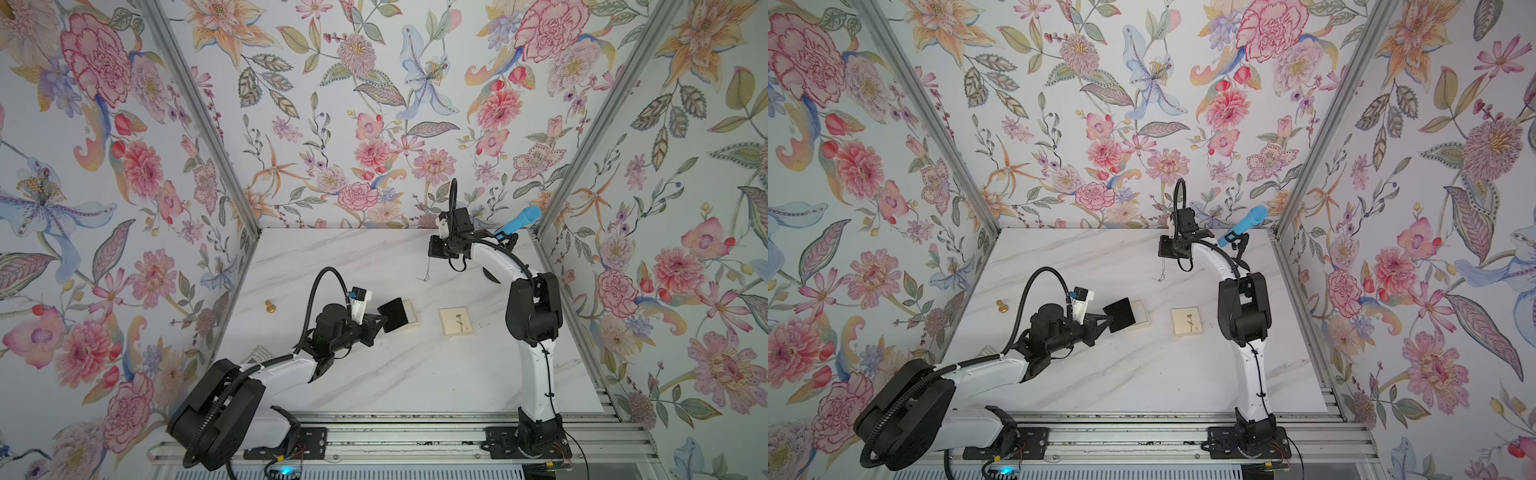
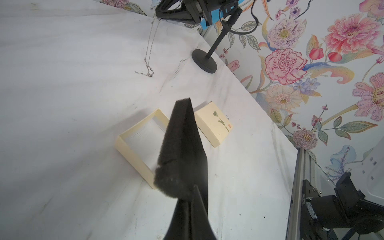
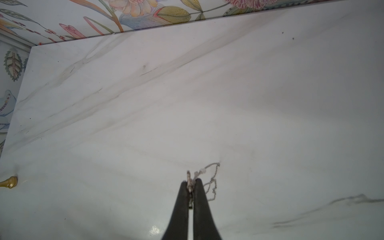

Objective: Take the necklace out of the lift-off lid jewelry box
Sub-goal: Place the necklace at the center of the board.

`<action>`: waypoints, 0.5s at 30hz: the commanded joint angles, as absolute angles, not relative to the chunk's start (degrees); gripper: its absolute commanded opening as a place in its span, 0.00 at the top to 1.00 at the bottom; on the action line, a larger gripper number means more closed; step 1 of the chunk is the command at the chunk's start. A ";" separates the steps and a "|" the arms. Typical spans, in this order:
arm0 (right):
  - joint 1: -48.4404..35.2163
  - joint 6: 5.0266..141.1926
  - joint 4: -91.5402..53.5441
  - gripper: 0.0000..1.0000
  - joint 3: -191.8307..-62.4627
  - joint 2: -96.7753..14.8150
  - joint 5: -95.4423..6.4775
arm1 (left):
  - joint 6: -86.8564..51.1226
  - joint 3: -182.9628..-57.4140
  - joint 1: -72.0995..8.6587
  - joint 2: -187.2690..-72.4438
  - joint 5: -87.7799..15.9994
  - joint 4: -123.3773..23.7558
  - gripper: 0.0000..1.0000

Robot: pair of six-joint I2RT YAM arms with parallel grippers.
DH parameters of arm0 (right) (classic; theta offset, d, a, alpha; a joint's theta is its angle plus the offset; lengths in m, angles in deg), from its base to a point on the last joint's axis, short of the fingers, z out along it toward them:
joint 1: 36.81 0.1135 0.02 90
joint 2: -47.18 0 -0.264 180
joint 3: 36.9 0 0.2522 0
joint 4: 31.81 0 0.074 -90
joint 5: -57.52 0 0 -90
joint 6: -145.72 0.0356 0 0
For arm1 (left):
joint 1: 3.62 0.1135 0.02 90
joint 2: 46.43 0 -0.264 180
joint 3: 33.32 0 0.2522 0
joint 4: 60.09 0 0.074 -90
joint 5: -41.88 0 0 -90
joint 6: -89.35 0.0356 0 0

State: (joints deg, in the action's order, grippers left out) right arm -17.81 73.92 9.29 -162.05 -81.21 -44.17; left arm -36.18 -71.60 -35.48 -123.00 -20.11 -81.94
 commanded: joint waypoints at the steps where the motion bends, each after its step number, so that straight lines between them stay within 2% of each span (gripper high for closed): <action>1: -18.07 73.74 10.52 0.99 -163.41 -83.85 -44.96 | -36.95 -73.01 -34.73 -123.91 -21.09 -83.35 1.00; 7: -18.05 74.09 10.69 0.99 -162.36 -84.62 -45.50 | -37.92 -73.88 -34.38 -126.06 -21.30 -84.90 1.00; 15: -17.83 73.45 10.69 0.86 -158.75 -82.54 -44.87 | -39.74 -75.68 -34.32 -130.29 -20.20 -88.10 1.00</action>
